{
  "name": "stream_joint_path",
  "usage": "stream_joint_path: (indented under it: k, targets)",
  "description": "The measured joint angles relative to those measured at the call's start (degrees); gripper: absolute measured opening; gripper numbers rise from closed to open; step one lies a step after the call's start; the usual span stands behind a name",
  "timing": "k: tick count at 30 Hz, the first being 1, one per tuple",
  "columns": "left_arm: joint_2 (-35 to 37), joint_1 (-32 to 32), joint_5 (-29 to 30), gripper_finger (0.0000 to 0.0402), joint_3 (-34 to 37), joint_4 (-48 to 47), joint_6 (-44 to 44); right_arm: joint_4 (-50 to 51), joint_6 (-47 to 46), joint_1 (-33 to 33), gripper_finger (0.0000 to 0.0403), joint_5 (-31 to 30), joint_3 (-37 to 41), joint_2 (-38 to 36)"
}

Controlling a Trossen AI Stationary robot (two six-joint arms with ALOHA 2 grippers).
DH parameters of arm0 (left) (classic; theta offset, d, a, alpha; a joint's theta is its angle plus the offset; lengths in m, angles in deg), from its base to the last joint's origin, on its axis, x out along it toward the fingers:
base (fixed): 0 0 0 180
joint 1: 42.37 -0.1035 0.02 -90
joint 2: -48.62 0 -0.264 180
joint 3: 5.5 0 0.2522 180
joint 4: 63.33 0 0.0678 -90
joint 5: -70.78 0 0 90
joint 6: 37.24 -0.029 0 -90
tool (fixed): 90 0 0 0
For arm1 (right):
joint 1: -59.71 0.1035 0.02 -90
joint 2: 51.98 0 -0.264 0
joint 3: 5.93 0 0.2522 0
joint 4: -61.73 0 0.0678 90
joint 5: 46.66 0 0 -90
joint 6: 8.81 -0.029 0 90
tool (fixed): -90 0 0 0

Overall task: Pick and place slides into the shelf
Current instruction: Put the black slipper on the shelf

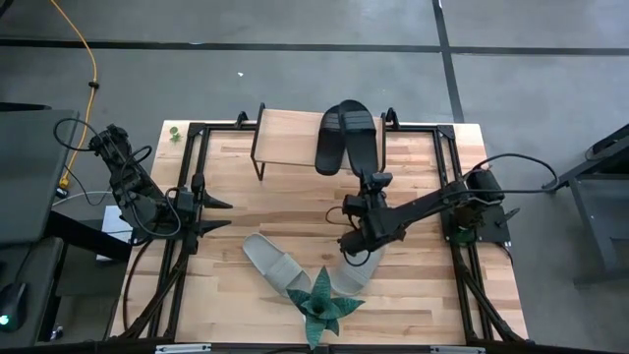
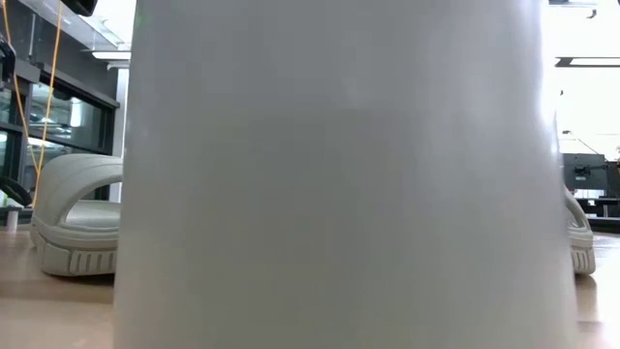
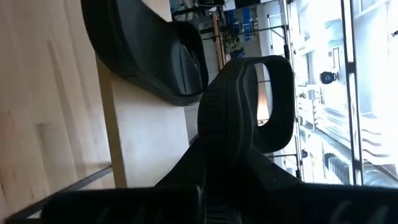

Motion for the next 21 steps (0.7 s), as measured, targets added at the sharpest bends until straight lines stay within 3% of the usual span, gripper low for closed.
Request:
stream_joint_path:
  k: [13,21]
  targets:
    - [-0.01,0.00,-0.03,0.0170,0.00,0.00,0.01,0.01,8.93,-3.71,0.0020,4.59,0.00,0.00]
    - [-0.01,0.00,-0.13,0.0170,0.00,0.00,0.03,-0.01,16.08,-7.34,0.0020,3.63,-0.02,0.00]
